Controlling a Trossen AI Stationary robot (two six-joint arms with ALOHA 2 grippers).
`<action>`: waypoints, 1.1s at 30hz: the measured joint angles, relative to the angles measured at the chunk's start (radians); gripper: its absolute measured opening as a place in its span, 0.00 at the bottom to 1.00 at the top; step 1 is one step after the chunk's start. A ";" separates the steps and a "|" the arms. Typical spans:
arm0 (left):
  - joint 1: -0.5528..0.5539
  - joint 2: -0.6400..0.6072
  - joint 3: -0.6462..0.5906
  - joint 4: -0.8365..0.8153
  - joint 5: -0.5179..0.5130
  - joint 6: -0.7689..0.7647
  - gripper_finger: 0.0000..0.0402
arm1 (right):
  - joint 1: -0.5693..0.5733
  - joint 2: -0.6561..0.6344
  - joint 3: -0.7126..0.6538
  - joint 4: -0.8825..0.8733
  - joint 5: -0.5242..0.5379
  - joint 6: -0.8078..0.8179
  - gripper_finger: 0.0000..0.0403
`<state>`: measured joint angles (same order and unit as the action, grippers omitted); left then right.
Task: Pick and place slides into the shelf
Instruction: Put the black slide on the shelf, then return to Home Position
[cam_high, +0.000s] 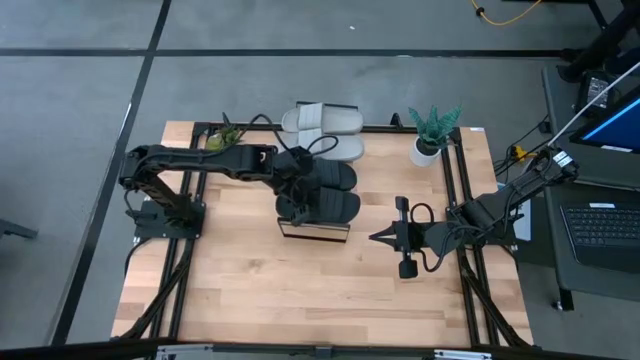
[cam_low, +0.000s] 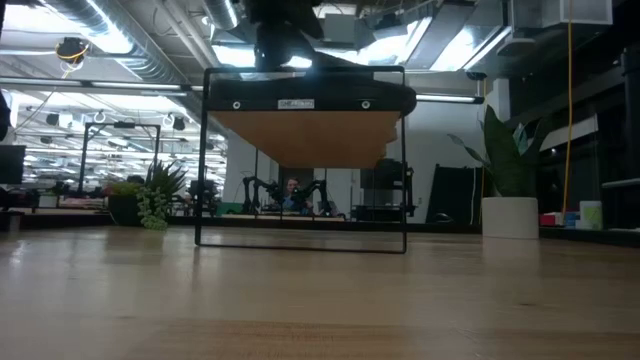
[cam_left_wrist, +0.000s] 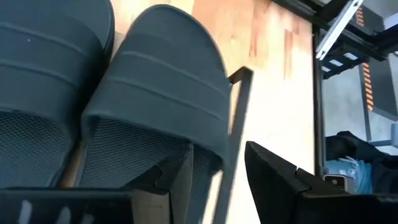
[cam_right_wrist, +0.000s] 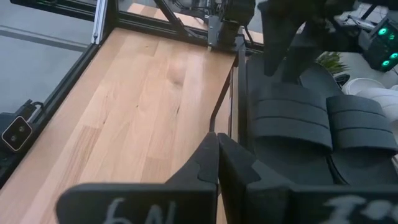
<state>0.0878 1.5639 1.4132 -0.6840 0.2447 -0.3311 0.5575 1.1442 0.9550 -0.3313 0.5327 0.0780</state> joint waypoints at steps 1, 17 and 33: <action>0.000 -0.005 0.000 -0.001 0.001 0.000 0.34 | 0.000 0.000 0.000 0.000 0.000 0.000 0.01; -0.013 -0.220 0.000 -0.042 -0.206 0.121 0.32 | -0.040 -0.056 0.000 0.033 -0.003 -0.005 0.01; -0.110 -0.327 -0.015 -0.043 -0.450 0.268 0.01 | -0.109 -0.232 0.000 -0.075 -0.010 -0.124 0.01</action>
<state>-0.0218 1.2372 1.3982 -0.7271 -0.2050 -0.0634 0.4480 0.9125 0.9550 -0.4068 0.5231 -0.0460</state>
